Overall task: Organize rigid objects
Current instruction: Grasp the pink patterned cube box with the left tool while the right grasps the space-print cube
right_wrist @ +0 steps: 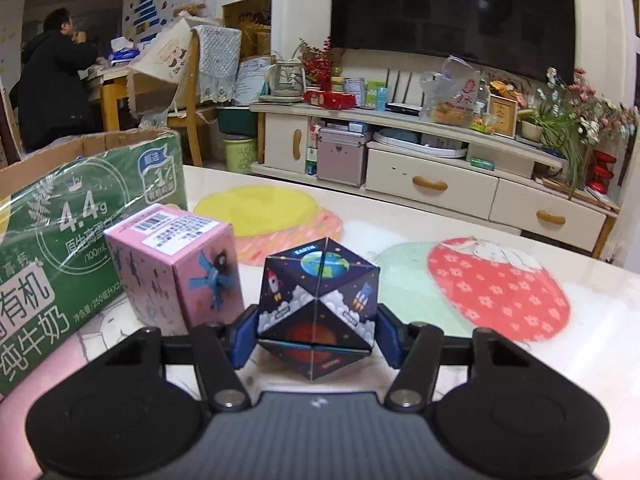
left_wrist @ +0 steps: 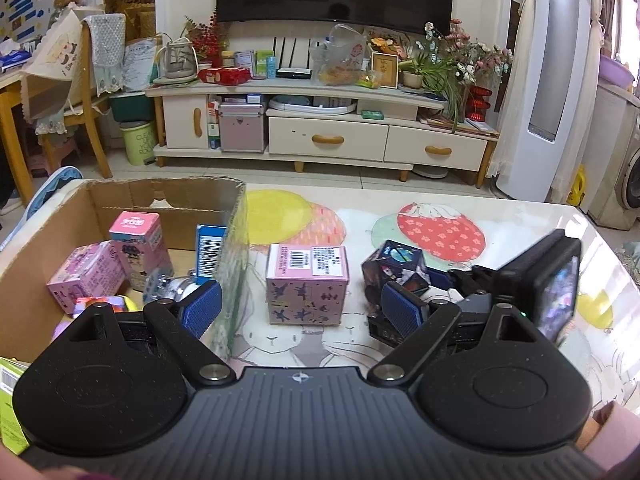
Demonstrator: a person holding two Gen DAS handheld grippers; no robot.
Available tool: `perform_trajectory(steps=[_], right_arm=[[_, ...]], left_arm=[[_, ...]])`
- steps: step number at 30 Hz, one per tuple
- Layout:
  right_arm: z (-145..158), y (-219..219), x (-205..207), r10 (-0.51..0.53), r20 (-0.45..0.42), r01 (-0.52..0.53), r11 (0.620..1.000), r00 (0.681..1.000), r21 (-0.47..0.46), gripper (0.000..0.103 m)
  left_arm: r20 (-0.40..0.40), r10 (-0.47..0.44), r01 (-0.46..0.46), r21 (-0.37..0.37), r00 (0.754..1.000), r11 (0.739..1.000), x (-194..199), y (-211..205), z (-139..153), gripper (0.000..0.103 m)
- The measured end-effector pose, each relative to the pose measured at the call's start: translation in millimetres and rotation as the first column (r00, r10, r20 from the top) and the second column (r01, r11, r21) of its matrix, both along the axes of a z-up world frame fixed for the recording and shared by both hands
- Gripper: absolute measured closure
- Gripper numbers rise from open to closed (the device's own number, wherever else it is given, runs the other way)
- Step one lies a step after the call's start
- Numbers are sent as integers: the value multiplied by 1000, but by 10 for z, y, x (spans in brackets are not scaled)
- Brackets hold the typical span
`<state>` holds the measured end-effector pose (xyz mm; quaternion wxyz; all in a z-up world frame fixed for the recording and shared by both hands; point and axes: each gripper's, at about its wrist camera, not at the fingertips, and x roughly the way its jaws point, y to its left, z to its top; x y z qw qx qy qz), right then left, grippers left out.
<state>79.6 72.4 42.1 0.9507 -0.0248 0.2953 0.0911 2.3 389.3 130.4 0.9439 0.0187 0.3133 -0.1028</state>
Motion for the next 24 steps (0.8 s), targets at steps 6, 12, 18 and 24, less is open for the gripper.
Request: perform_trajectory(steps=[6,12,18,24], right_arm=[[112,-220,-222,-70,-9,71,997,997,8,44],[131,-307,-578,-138,-15,138,990,990,-16,45],[150,-295,-806,-136,8,136,990,991,-32,45],[119,-450,-797,-152,17,152,988,988,-35,46]], left_arm=[[14,-13,13,-6,1000,1000,-7,-160,-82,0],[20,-6,6,-11,1000,1000,-14,-357,-277,0],[15,89,-89,-4,996,996,102,-466,-525,0],[53,146,-147,11,988,989,202,-518,-671,0]])
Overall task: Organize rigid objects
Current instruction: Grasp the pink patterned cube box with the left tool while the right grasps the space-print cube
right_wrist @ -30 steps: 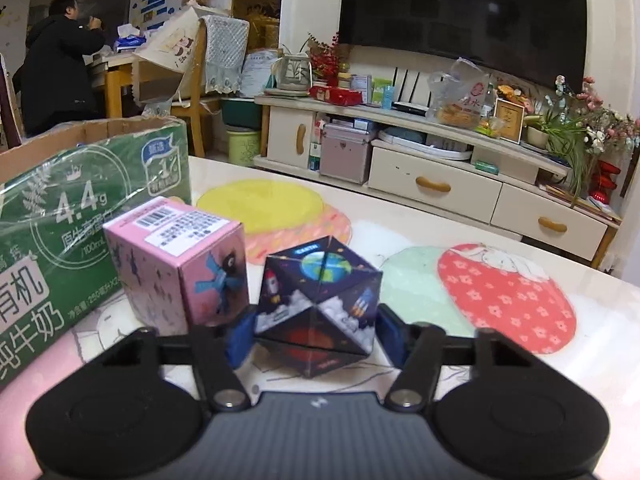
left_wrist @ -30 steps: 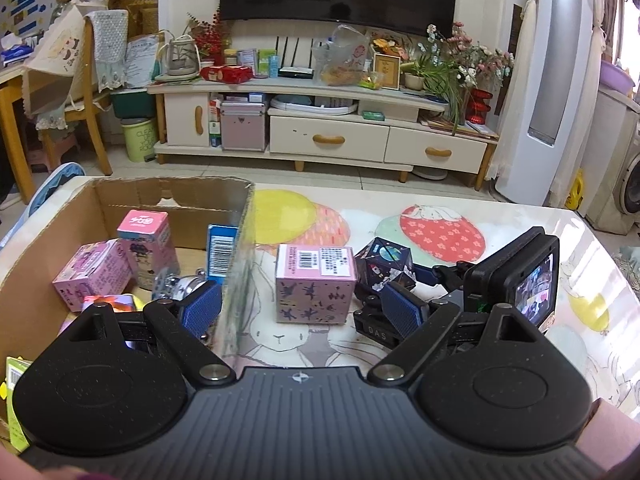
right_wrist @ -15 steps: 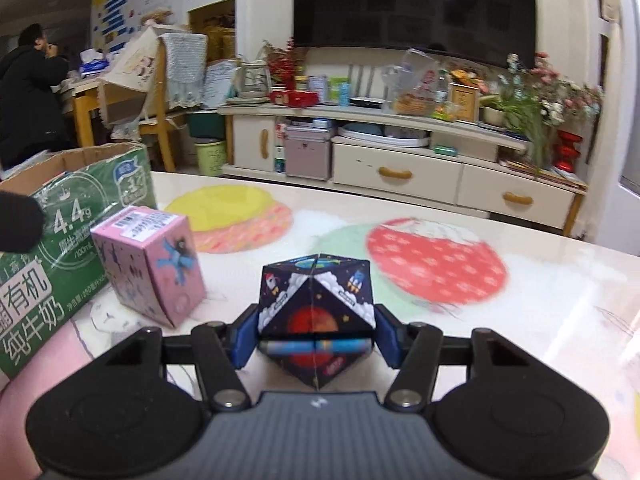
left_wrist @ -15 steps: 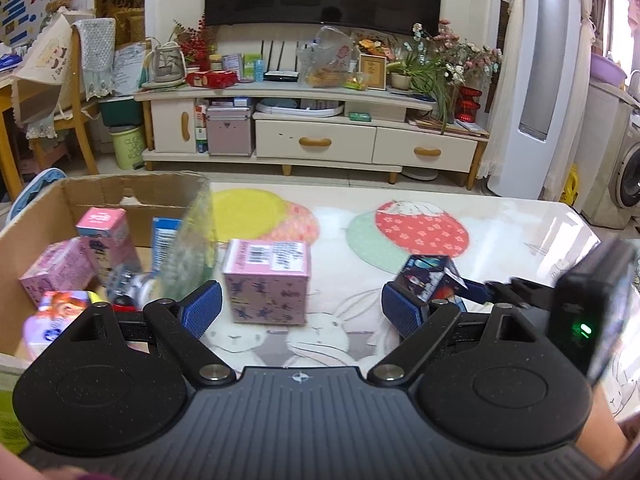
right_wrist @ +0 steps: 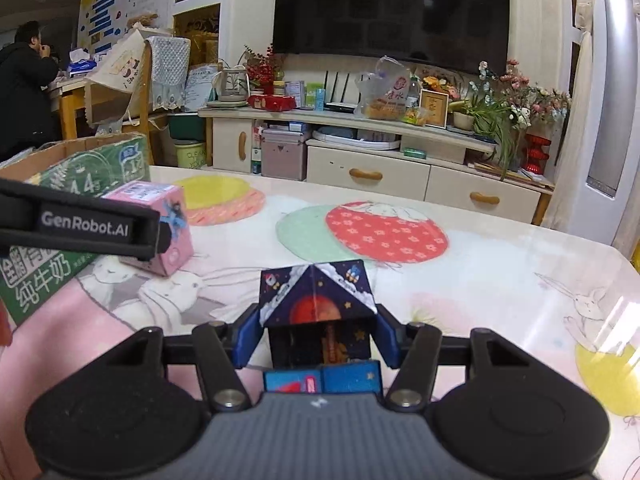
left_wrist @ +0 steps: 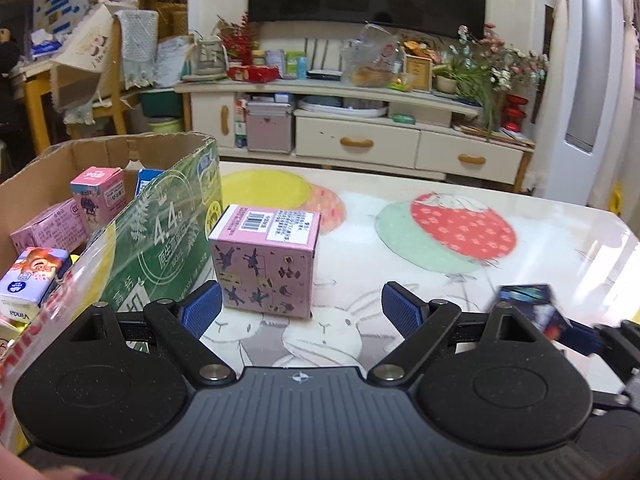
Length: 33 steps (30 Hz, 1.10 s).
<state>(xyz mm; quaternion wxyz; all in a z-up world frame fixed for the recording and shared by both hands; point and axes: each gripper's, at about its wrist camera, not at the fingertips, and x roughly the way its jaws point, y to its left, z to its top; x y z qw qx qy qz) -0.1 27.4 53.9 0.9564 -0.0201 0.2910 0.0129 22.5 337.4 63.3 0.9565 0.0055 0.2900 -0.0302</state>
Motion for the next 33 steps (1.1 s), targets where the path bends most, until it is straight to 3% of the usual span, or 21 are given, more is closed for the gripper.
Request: perform_trajectory(steps=[5,10,15,20,23,25,29,33], right_arm=[[-57,-88,-17,-12,-19,12,1000,1000,18,44],[-57,-124,-21,-12,-22,13,1000,1000,26,30],[-62,-164,-40,-10,-26,11,999,1000,34,21],[-63,-190,-44,-7,-33,8,999,999,36,14],[-71,-199,-37,-11,-36,12,999,999,35,12],[-78,-207,-23,-13,-41,15,999,999,44,12],[-94,-210,-7,-9,-51,12,998,999,65,12],[-109,-190,12,3,-58,2,997,998,82,11]], left_arm=[[34,48,-49,37,998,998,114,-61,-106,0],[45,95,-98,57,994,994,247,-24,-175,0],[26,82,-83,36,996,996,344,38,-209,0],[34,8,-8,25,999,1000,397,-6,-236,0],[-8,-92,92,0,996,996,417,-68,-279,0],[-2,-116,116,39,993,993,392,-122,-287,0],[53,-68,62,103,996,993,352,-127,-257,0],[74,-21,13,104,997,995,414,-72,-244,0]])
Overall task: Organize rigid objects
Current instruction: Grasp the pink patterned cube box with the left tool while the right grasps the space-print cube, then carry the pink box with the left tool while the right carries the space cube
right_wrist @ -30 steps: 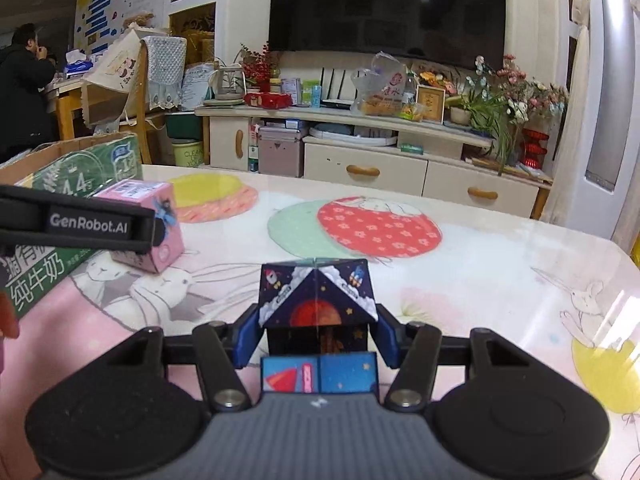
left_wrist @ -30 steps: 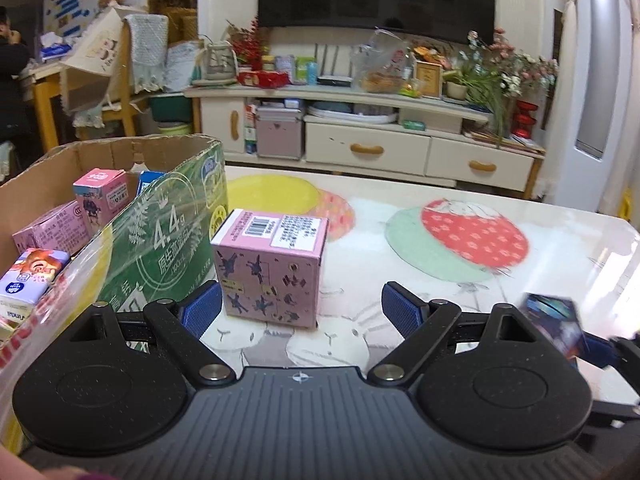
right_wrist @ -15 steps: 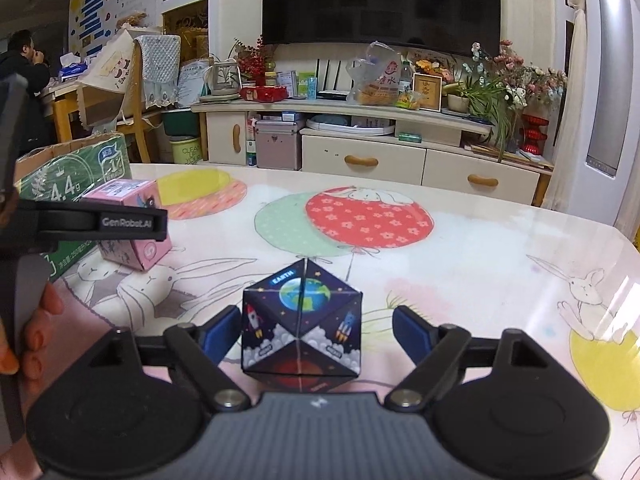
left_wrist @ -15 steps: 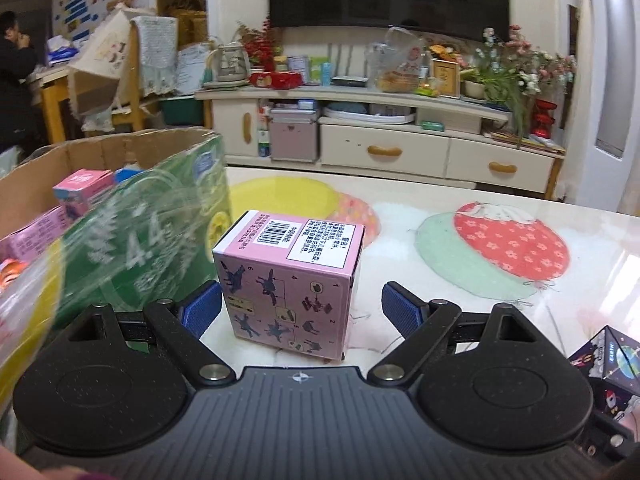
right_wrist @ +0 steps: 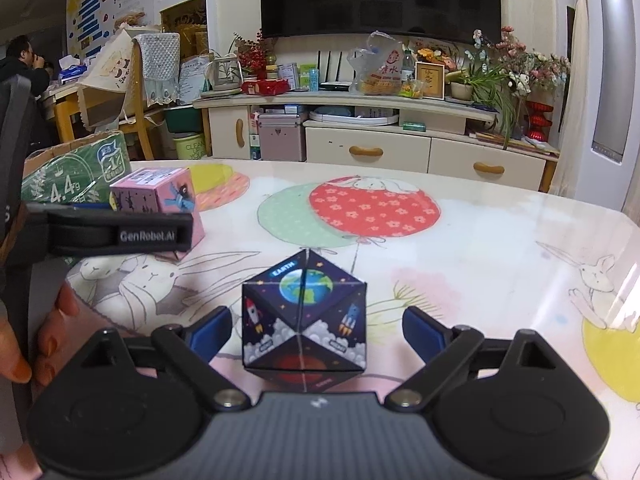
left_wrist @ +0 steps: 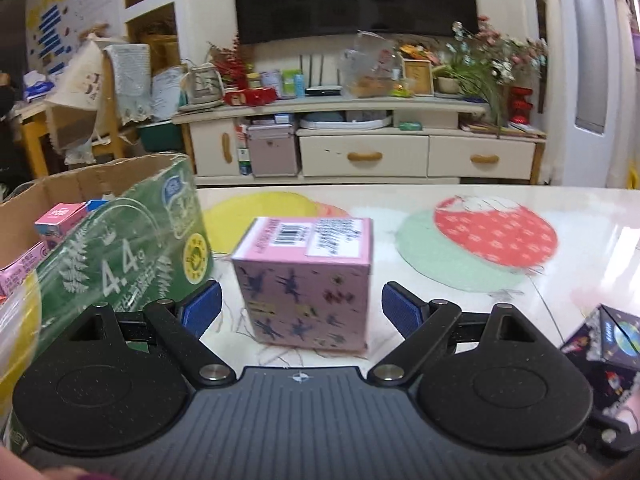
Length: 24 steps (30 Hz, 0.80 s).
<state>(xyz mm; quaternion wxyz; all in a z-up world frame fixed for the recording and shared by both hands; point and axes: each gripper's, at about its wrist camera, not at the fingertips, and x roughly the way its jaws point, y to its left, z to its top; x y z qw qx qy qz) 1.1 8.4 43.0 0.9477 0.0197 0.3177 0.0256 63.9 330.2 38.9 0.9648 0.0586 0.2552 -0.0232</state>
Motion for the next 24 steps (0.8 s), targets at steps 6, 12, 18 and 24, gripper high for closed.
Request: perform_trajectory(steps=[6,12,18,24], right_arm=[[-3,14,18,10,0,-10,1000,1000,10,11],[-2,-15,55,-7,-1,7,1000,1000,27,27],[-14,-17,79,-10,-10,10,999,1000,40,42],[-12,-23,69,-9,-8,10,999,1000,40,43]], left_arm=[[7,-22,22,11,1000,1000,146,-7,-6,0],[-10,-40,40,5,999,999,246,-11,-41,0],[-36,-40,40,-7,999,999,247,-58,-26,14],[-44,-34,35,18,998,999,166,-115,-2,16]])
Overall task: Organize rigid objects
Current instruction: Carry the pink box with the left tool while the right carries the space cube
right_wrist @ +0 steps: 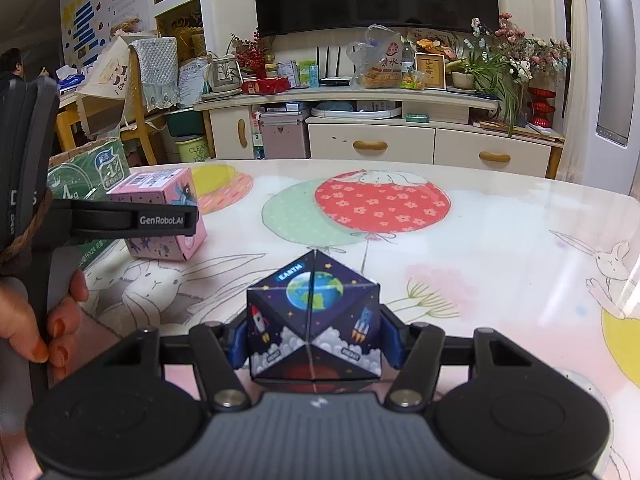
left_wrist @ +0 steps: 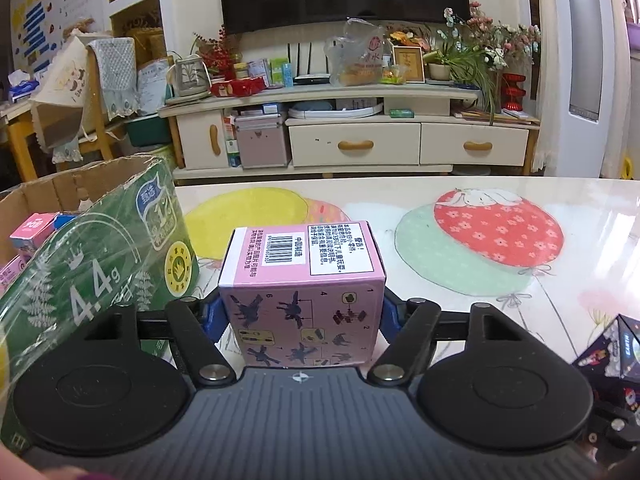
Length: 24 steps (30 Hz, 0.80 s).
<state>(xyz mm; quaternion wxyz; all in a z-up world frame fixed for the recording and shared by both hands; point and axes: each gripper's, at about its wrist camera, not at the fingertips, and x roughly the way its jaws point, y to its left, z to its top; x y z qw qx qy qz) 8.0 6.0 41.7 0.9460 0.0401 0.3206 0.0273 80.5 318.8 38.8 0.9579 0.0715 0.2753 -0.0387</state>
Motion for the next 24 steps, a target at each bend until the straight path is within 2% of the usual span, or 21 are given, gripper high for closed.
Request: perform_trajectory(steps=[14,24], right_arm=[[-12,9,-105,-30,18,30,999,999,-19,43],[-18,54,-270,-83,34,85,996,996,-33,44]], left_arm=[[-66,-60,61,5,996,998,-512,-20,59,17],[-107,-64,61,-34,992,998,-808,137,55,17]])
